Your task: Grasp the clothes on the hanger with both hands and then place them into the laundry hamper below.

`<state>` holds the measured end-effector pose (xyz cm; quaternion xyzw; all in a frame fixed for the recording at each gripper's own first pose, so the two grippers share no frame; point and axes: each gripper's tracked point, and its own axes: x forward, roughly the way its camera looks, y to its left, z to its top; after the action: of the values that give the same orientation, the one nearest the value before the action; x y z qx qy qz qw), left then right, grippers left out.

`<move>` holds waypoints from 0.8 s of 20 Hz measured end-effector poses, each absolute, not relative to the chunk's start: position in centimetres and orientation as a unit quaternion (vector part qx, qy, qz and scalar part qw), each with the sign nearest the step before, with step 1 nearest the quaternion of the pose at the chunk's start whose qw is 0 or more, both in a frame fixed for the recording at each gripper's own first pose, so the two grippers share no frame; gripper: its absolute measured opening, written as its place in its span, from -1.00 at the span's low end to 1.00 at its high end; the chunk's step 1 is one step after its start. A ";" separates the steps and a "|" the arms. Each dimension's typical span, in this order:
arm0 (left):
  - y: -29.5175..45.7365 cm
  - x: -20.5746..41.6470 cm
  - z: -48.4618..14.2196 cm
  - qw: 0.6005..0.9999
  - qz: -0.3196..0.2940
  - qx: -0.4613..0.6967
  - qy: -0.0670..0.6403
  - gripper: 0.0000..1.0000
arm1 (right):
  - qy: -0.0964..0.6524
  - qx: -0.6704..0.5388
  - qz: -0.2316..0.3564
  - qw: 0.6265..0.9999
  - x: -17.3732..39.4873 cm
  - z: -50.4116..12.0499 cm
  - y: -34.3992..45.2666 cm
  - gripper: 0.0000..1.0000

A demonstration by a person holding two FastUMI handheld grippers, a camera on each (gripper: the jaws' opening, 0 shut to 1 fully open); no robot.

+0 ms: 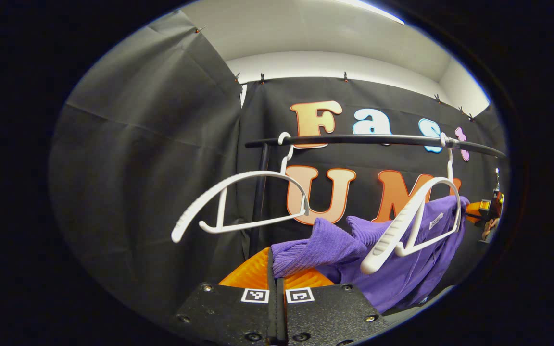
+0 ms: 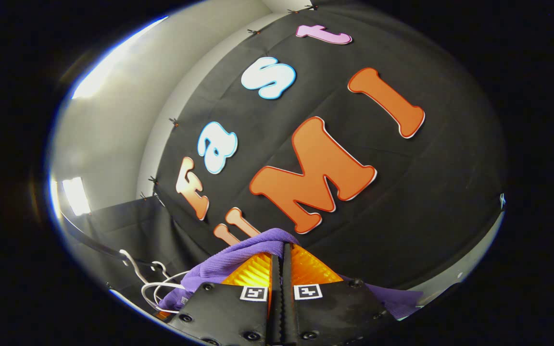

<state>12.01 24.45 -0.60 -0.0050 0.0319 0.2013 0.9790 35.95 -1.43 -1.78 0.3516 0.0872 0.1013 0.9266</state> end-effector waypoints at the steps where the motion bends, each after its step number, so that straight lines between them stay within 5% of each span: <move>1: 24.1 12.0 -1.4 0.979 0.198 -0.010 0.039 -1.00 | 0.095 0.349 0.096 0.927 35.7 -2.8 -1.8 -0.87; 9: 19.3 10.2 -6.5 0.984 0.163 -0.029 0.069 -1.00 | 0.153 0.298 0.106 0.936 27.6 -10.4 -1.7 -0.87; 16: 8.0 10.6 -11.5 0.991 0.056 -0.047 0.109 -1.00 | 0.205 0.250 0.136 0.937 20.5 -15.5 2.1 -0.87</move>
<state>10.60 8.02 -11.53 -0.0466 0.1090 0.0555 0.9914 20.53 2.15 -15.47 0.2496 0.2046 0.1357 0.9367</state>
